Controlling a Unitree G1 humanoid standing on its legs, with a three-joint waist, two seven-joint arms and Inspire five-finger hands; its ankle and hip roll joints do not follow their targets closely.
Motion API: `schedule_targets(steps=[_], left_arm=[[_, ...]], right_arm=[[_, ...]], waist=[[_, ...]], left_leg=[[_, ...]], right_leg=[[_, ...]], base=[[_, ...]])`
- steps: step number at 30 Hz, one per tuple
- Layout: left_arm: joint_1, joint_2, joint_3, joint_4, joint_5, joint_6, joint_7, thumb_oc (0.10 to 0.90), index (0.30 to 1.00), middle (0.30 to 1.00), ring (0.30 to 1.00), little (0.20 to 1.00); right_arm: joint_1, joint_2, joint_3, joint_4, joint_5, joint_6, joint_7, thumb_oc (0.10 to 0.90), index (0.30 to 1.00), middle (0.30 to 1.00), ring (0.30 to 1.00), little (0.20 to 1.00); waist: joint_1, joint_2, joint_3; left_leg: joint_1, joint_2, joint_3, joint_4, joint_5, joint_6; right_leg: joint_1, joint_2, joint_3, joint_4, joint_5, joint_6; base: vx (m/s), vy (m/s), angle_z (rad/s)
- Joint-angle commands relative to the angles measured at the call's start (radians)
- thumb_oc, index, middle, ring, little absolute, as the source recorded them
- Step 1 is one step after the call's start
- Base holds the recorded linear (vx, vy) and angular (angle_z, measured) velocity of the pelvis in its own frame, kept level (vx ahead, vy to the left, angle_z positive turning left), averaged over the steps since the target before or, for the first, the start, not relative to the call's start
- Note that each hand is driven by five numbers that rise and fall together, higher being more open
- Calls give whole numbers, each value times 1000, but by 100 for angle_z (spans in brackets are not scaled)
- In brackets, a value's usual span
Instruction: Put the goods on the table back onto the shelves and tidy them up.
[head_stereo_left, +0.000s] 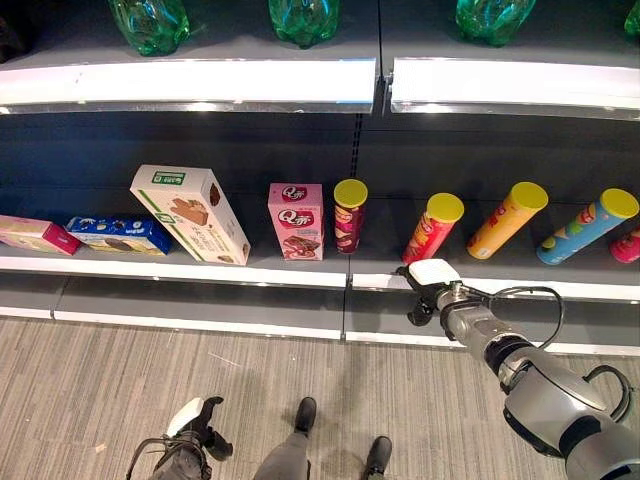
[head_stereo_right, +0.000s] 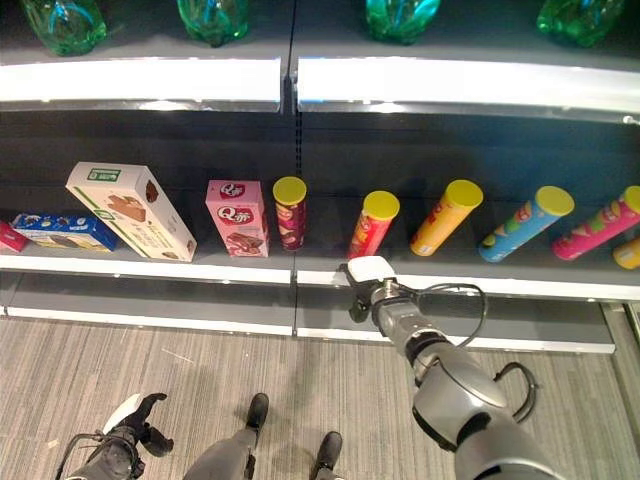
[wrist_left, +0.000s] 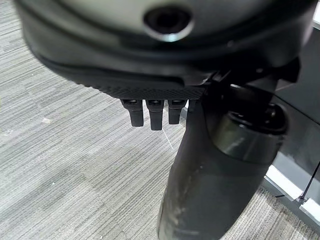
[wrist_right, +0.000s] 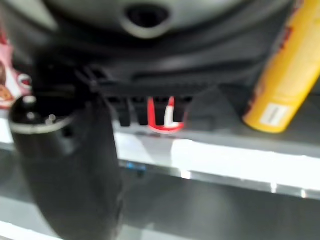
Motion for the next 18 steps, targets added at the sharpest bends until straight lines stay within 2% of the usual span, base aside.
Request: schedule_targets(steps=[1, 18], left_arm=[[-64, 60, -33, 27, -10, -21, 2, 800, 900, 900, 900, 900], [-77, 77, -32, 22, -30, -22, 2, 800, 900, 900, 900, 900]], right_arm=[[-197, -36, 53, 17, -8, -4, -39, 800, 900, 900, 900, 900], [-238, -40, 52, 12, 10, 4, -48, 800, 900, 900, 900, 900]], waist=[[9, -12, 0], [7, -10, 18]], left_leg=[[11, -13, 46, 5, -103, 4], [-9, -14, 46, 5, -96, 7]], right_leg=[[-19, -79, 44, 42, -28, 74], [-44, -79, 55, 48, -20, 72]], base=[[0, 0, 0], [0, 0, 0]])
